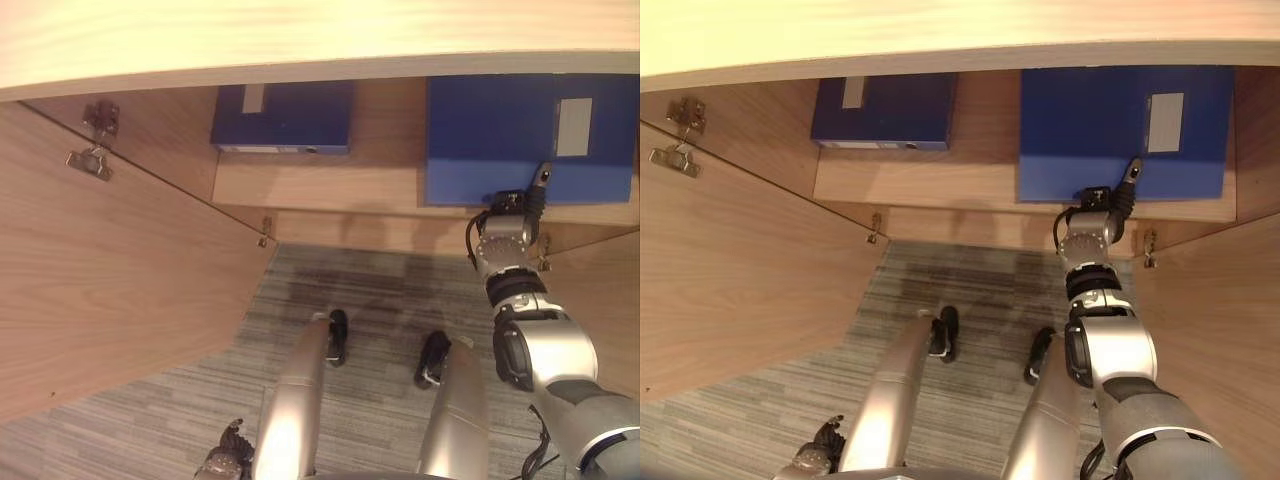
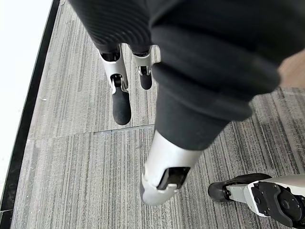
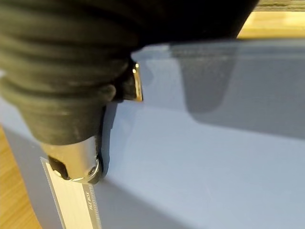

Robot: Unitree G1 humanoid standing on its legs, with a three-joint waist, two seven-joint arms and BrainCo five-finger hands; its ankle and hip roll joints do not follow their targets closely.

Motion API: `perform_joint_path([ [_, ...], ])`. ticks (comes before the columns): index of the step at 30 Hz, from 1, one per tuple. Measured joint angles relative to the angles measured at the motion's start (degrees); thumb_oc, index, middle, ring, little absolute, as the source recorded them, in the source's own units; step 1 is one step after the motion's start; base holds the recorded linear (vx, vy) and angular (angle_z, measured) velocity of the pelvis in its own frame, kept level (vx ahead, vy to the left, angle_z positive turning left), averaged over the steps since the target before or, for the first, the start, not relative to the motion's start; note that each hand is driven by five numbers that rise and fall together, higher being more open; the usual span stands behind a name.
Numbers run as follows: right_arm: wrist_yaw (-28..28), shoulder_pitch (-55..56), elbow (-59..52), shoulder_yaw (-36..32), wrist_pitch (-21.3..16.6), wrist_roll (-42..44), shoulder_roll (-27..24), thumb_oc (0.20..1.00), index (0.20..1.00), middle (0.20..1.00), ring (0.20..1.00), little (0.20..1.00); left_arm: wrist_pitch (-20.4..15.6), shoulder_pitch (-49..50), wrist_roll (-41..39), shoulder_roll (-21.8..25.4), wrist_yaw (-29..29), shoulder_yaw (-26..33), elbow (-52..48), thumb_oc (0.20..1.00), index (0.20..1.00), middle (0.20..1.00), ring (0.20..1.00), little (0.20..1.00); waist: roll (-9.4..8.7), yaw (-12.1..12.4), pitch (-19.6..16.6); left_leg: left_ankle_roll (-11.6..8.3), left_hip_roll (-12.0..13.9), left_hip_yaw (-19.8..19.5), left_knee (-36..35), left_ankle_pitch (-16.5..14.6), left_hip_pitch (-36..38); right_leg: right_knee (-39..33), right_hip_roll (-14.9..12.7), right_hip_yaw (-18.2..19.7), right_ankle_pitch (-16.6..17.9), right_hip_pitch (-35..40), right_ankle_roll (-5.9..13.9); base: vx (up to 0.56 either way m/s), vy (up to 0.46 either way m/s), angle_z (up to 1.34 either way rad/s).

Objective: Put the empty folder in the office cabinet

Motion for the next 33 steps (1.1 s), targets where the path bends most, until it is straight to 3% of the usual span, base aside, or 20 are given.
perform_joint_path([
  [9,0.99,-6.75,1.87,-0.24,-1.94,5.04,-4.22,0.2,0.2,0.2,0.2,0.2,0.21,0.06,0.07,0.38,0.84,-2.45,-0.21,1.0,1.0,1.0,1.0,1.0,-0.18,3.07,-1.12,-1.08,-2.11,-1.88,0.2,0.87,-3.05,2.84,-2.36,-1.41,-1.72,-2.47,-0.57,-0.01,-0.031,0.17],
  [22,1.36,-10.32,4.55,-0.3,-2.52,8.42,-9.65,0.2,0.2,0.2,0.2,0.2,0.27,-0.02,0.03,1.55,-0.63,-5.34,-2.54,1.0,1.0,1.0,1.0,1.0,-0.11,4.96,-1.15,-2.06,-4.93,-3.94,-3.35,3.17,-3.41,2.87,-5.18,-3.61,-3.04,-2.35,-0.85,-0.01,-0.028,0.15],
  [33,0.88,-13.45,8.44,-0.12,-1.69,8.41,-12.56,0.2,0.2,0.2,0.2,0.2,0.52,-0.14,-0.08,1.9,-1.9,-7.65,-5.61,1.0,1.0,1.0,1.0,1.0,2.68,6.06,0.19,-3.31,-6.38,-6.56,-7.33,5.85,-3.9,1.66,-6.85,-7.1,-3.24,-1.97,-1.18,-0.02,-0.02,0.13],
])
